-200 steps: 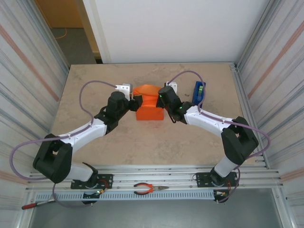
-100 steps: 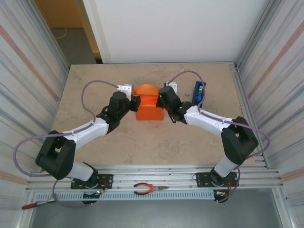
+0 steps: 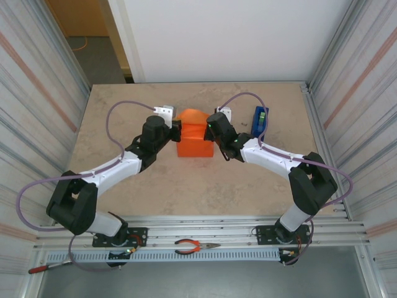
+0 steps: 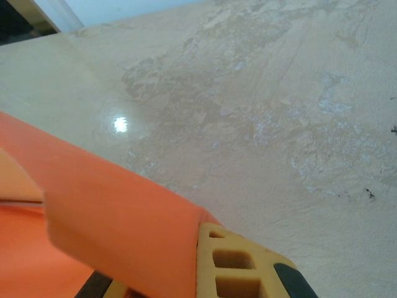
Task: Wrap the gift box in paper
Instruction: Press the wrapping paper on the gift box.
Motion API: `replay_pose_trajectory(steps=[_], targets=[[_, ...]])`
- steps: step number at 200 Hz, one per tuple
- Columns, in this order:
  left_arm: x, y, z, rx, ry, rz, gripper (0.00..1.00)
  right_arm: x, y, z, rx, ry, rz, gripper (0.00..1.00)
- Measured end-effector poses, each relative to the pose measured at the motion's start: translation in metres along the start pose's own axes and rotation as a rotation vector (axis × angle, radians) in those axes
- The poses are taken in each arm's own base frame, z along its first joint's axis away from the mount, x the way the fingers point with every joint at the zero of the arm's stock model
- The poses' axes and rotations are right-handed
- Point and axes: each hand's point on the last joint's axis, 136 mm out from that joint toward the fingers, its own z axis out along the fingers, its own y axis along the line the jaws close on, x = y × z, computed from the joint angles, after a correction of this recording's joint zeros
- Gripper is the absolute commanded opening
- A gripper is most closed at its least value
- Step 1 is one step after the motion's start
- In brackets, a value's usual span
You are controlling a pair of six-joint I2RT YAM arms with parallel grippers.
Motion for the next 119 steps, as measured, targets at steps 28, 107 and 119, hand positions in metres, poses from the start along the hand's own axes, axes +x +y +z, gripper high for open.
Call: replay_pose_trajectory(steps=[28, 107, 119], targets=[[-0.006, -0.004, 0.0, 0.018, -0.006, -0.002, 0.25, 0.0, 0.001, 0.0, -0.005, 0.001, 0.0, 0.0], [-0.033, 0.003, -0.004, 0.044, -0.058, -0.057, 0.56, 0.0, 0.001, 0.0, -0.005, 0.001, 0.0, 0.0], [-0.043, 0.014, -0.01, 0.024, -0.084, -0.085, 0.59, 0.0, 0.001, 0.0, -0.005, 0.001, 0.0, 0.0]])
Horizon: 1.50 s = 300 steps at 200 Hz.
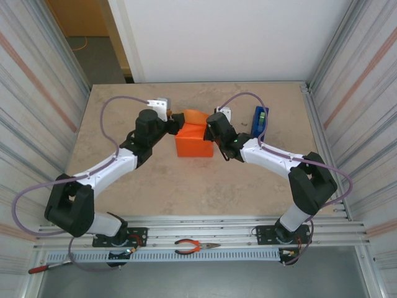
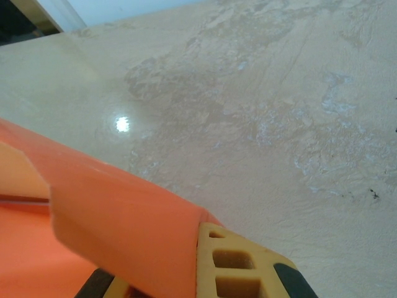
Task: Wrap the gift box in paper
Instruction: Press the wrapping paper on the gift box, then press the wrapping paper onto the gift box.
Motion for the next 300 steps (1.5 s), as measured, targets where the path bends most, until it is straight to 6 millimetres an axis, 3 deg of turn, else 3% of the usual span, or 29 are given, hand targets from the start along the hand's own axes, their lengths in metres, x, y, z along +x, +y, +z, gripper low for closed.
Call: replay_pose_trajectory(steps=[24, 45, 89, 119, 152, 211, 249, 258, 278, 300], targets=[[-0.024, 0.018, -0.018, -0.036, -0.069, -0.044, 0.61, 0.0, 0.0, 0.0, 0.0, 0.0, 0.0, 0.0], [-0.027, 0.019, -0.032, -0.03, -0.09, -0.061, 0.63, 0.0, 0.0, 0.0, 0.0, 0.0, 0.0, 0.0], [0.019, 0.012, -0.032, -0.003, 0.009, -0.075, 0.65, 0.0, 0.001, 0.001, -0.001, -0.002, 0.001, 0.0], [0.043, -0.004, -0.022, 0.029, 0.069, -0.062, 0.65, 0.0, 0.001, 0.001, 0.001, -0.002, 0.0, 0.0], [0.067, -0.001, -0.006, 0.012, 0.133, -0.052, 0.65, 0.0, 0.0, 0.001, 0.001, -0.002, 0.0, 0.0], [0.076, 0.008, 0.02, -0.043, 0.155, -0.022, 0.63, 0.0, 0.001, 0.001, 0.002, 0.0, -0.001, 0.0], [0.082, 0.014, 0.025, -0.079, 0.164, -0.011, 0.6, 0.0, 0.006, 0.0, -0.009, 0.034, -0.01, 0.0], [0.082, 0.015, 0.025, -0.087, 0.161, -0.006, 0.59, -0.001, 0.007, 0.0, -0.014, 0.047, -0.011, 0.1], [0.082, 0.014, 0.024, -0.1, 0.157, 0.0, 0.59, -0.002, 0.009, -0.002, -0.028, 0.084, -0.009, 0.51], [0.083, 0.012, 0.024, -0.11, 0.153, 0.007, 0.58, -0.01, 0.01, -0.005, -0.044, 0.102, 0.007, 0.71]])
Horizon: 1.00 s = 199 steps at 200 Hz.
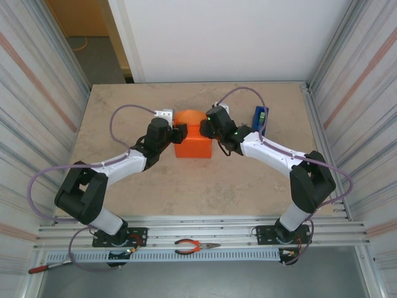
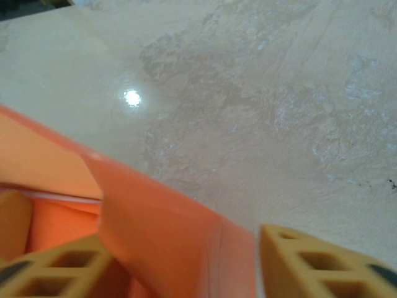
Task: Wrap the gift box in paper
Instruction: Press the wrapping paper onto the gift box.
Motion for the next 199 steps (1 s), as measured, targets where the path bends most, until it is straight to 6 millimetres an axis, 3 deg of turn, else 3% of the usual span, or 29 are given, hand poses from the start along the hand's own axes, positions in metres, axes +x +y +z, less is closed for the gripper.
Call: replay_pose_trajectory(steps=[17, 55, 101, 123, 154, 170, 182, 199], targets=[[0.0, -0.001, 0.0, -0.012, -0.005, 0.004, 0.58, -0.007, 0.0, -0.006, -0.007, -0.003, 0.005, 0.77], [0.0, -0.001, -0.001, -0.034, -0.013, 0.01, 0.57, -0.02, -0.002, -0.025, -0.012, -0.035, 0.024, 0.8], [0.0, 0.0, -0.002, -0.048, -0.018, 0.012, 0.57, -0.019, -0.006, -0.026, 0.009, -0.038, 0.036, 0.73], [0.0, 0.0, -0.002, -0.048, -0.017, 0.012, 0.57, -0.014, -0.006, -0.024, 0.025, -0.033, 0.025, 0.57], [0.0, 0.0, -0.002, -0.048, -0.018, 0.012, 0.57, -0.008, -0.008, -0.02, 0.041, -0.019, 0.013, 0.14], [0.0, 0.0, -0.002, -0.048, -0.017, 0.012, 0.56, -0.006, -0.008, -0.019, 0.045, -0.014, 0.01, 0.03], [0.0, 0.0, -0.002, -0.048, -0.017, 0.012, 0.56, -0.006, -0.009, -0.018, 0.045, -0.014, 0.009, 0.1], [0.0, 0.0, -0.002, -0.048, -0.017, 0.011, 0.56, -0.007, -0.009, -0.018, 0.046, -0.013, 0.009, 0.56]])
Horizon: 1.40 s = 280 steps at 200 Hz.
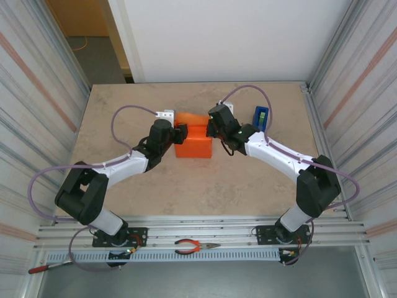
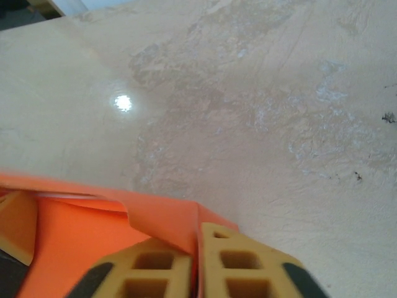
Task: Wrap the gift box in paper
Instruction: Press the wrapping paper onto the gift box.
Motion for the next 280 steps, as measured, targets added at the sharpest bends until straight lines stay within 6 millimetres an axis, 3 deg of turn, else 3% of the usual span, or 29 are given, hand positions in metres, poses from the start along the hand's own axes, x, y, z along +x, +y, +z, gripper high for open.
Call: replay_pose_trajectory(steps=[8, 17, 31, 40, 55, 60, 70, 77, 84, 93, 104, 112, 121, 130, 138, 154, 190, 262, 280], targets=[[0.0, 0.0, 0.0, 0.0, 0.0, 0.0, 0.56, 0.0, -0.001, 0.0, 0.002, 0.002, 0.002, 0.62], [0.0, 0.0, 0.0, 0.0, 0.0, 0.0, 0.56, -0.001, -0.004, 0.001, 0.006, 0.002, 0.005, 0.57], [0.0, 0.0, 0.0, 0.0, 0.0, 0.0, 0.56, -0.004, -0.008, 0.002, 0.012, 0.002, 0.005, 0.18], [0.0, 0.0, 0.0, 0.0, 0.0, 0.0, 0.56, -0.006, -0.009, 0.002, 0.011, 0.002, 0.012, 0.0], [0.0, -0.003, 0.0, 0.008, 0.001, 0.002, 0.56, -0.008, -0.007, 0.002, -0.008, 0.008, 0.019, 0.02], [0.001, -0.003, 0.0, 0.009, 0.001, 0.002, 0.55, -0.009, -0.005, 0.001, -0.016, 0.009, 0.015, 0.12], [0.001, -0.005, -0.001, 0.012, 0.002, 0.003, 0.55, -0.012, -0.003, 0.001, -0.026, 0.008, 0.018, 0.46], [0.002, -0.005, -0.001, 0.013, 0.003, 0.004, 0.55, -0.013, -0.002, 0.0, -0.03, 0.006, 0.017, 0.52], [0.002, -0.005, -0.001, 0.013, 0.003, 0.004, 0.55, -0.016, -0.002, 0.0, -0.034, 0.004, 0.017, 0.45], [0.002, -0.005, -0.001, 0.013, 0.003, 0.004, 0.55, -0.019, -0.001, -0.001, -0.038, 0.0, 0.015, 0.15], [0.002, -0.005, -0.001, 0.013, 0.003, 0.004, 0.55, -0.022, 0.0, -0.002, -0.048, -0.002, 0.019, 0.01], [0.001, -0.005, -0.001, 0.013, 0.002, 0.004, 0.55, -0.024, 0.001, -0.002, -0.057, -0.002, 0.023, 0.0], [0.002, -0.005, -0.001, 0.013, 0.003, 0.004, 0.55, -0.024, 0.003, -0.002, -0.066, 0.002, 0.023, 0.1], [0.002, -0.006, -0.001, 0.014, 0.003, 0.004, 0.55, -0.023, 0.004, -0.003, -0.071, 0.005, 0.023, 0.44], [0.002, -0.006, -0.001, 0.013, 0.003, 0.004, 0.55, -0.023, 0.005, -0.003, -0.076, 0.008, 0.024, 0.67], [0.002, -0.006, -0.001, 0.013, 0.003, 0.004, 0.55, -0.023, 0.006, -0.003, -0.08, 0.01, 0.024, 0.83], [0.002, -0.006, -0.001, 0.013, 0.003, 0.004, 0.55, -0.017, 0.003, -0.001, -0.076, 0.013, 0.026, 0.87], [0.002, -0.006, -0.001, 0.014, 0.003, 0.005, 0.55, 0.027, -0.016, 0.023, -0.007, 0.078, 0.022, 0.84], [0.002, -0.006, -0.001, 0.013, 0.002, 0.006, 0.56, 0.025, -0.015, 0.024, -0.012, 0.063, 0.043, 0.83]])
